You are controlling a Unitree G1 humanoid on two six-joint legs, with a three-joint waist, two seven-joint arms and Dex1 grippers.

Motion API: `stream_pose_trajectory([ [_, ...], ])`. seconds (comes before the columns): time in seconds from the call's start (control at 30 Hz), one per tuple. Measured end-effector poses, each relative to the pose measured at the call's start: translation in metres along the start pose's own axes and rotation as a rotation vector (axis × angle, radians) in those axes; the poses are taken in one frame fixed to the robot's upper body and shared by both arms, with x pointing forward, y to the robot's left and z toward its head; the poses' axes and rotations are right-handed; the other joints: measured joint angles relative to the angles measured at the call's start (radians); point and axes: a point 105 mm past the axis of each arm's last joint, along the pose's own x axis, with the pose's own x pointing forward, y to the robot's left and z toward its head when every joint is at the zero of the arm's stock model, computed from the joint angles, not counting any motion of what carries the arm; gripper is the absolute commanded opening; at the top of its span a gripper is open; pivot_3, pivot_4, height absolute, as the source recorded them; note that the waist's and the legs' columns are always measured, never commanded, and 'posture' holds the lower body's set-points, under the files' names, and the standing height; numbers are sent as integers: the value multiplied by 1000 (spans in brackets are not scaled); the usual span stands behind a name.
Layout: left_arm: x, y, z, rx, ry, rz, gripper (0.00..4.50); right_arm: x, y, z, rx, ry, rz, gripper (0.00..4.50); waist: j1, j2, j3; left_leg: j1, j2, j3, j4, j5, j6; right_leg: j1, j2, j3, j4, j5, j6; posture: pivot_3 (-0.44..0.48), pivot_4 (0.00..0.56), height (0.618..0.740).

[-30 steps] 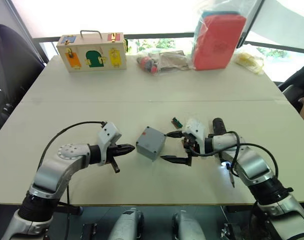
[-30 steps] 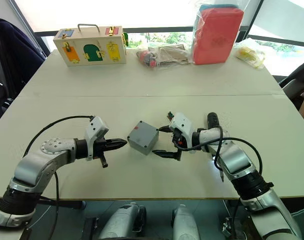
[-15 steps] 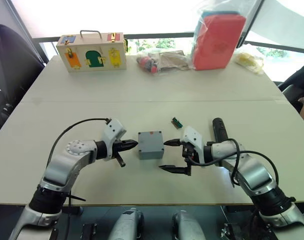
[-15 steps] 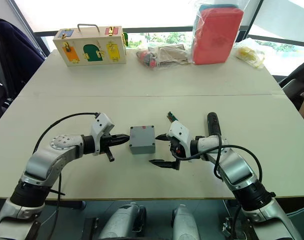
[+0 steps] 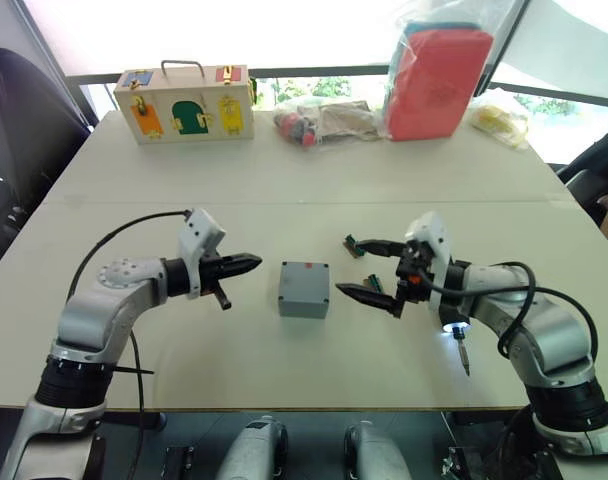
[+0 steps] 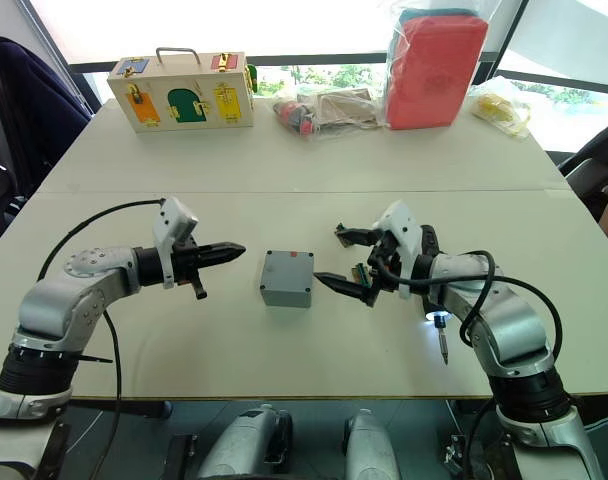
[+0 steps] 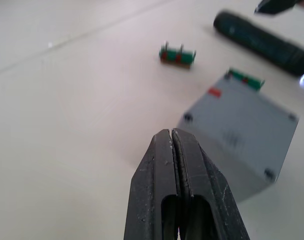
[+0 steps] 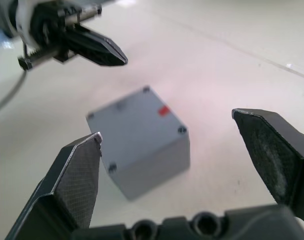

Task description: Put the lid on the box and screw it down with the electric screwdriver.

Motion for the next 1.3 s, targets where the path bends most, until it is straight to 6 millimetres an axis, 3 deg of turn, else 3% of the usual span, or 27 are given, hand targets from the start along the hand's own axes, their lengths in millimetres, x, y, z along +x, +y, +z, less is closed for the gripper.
stream_pose_trajectory([
  [0.1,12,-7,16,23,-52,-46,0,3,-31,2,23,1,-100,4456,-2,0,0,2,0,1,-2,2,-3,1,0,0,0,0,0,0,150,740],
  [0.2,18,-5,2,1,-7,-57,0,10,-48,-25,54,68,-157,4456,-5,0,0,2,0,2,-3,2,-4,0,1,1,0,0,0,0,150,740],
  [0.37,25,-8,-7,51,55,-96,0,20,-54,-59,51,164,-168,4456,-10,0,0,1,0,2,-2,2,-4,-1,1,1,0,0,0,0,150,740],
  [0.63,25,-1,-9,79,73,-90,0,25,-57,-70,42,169,-162,4456,-9,0,0,1,0,2,-2,2,-4,-1,1,1,0,0,0,0,150,740],
  [0.73,27,-3,-11,93,84,-98,0,30,-59,-74,49,171,-179,3865,-10,0,0,1,0,2,-2,2,-4,-1,1,1,0,0,0,0,150,740],
  [0.83,29,-6,-13,94,93,-114,0,33,-60,-77,60,167,-191,2961,-10,0,0,1,0,2,-2,3,-4,-1,1,1,0,0,0,0,150,740],
  [0.9,29,-6,-13,95,93,-114,0,33,-62,-80,66,170,-205,2120,-9,0,0,1,0,2,-2,3,-4,-1,1,1,0,0,0,0,150,740],
  [1.27,28,-10,-12,116,89,-120,0,39,-69,-79,57,157,-235,2120,-11,0,0,1,0,2,-2,3,-4,-1,1,1,0,0,0,0,150,740],
  [1.3,28,-10,-12,115,89,-119,0,38,-69,-79,59,159,-236,1842,-11,0,0,1,0,2,-2,3,-4,-1,1,1,0,0,0,0,150,740],
])
